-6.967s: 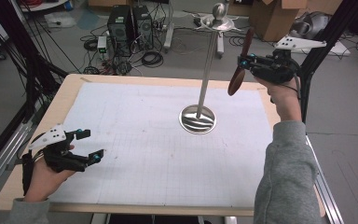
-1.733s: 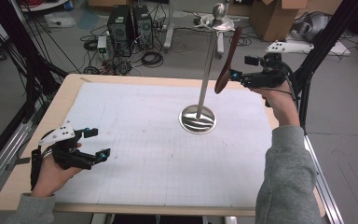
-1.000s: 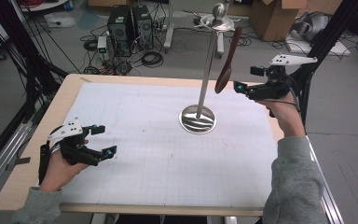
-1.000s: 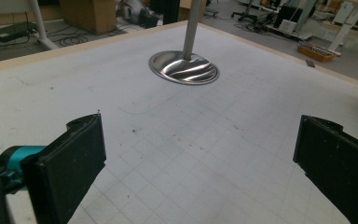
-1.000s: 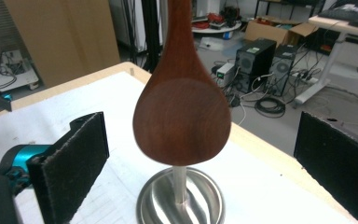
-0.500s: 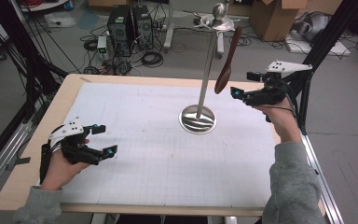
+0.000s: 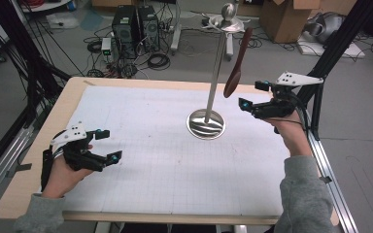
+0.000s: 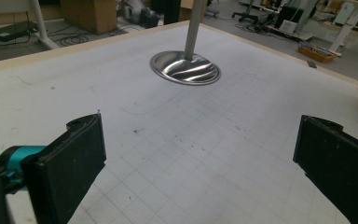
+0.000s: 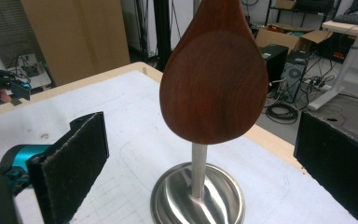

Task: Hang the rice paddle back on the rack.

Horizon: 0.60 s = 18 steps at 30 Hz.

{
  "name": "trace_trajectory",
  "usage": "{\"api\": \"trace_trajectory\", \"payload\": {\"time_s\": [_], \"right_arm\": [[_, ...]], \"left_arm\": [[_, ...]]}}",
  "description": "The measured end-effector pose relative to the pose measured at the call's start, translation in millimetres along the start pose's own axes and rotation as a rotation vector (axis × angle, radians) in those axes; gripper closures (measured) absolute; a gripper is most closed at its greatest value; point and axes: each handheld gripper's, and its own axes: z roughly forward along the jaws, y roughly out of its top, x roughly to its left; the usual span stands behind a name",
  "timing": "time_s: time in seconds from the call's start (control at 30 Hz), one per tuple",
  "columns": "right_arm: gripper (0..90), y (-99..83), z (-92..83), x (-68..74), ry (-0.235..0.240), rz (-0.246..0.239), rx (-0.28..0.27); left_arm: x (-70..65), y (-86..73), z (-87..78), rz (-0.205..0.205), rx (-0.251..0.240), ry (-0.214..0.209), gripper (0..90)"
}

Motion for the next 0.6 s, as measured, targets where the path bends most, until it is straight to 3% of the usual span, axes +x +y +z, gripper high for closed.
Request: {"api": "trace_trajectory", "payload": {"time_s": [0.27,0.6], "right_arm": [[1.9,-22.1,0.0,11.4,0.000,-0.021,0.010],[2.0,-27.6,-5.0,15.3,-0.005,-0.008,-0.031]], "left_arm": [[1.0,-0.4,0.9,-0.005,0.001,0.001,2.7],[4.3,-0.3,-0.8,-0.006,-0.005,0.009,2.7]]}}
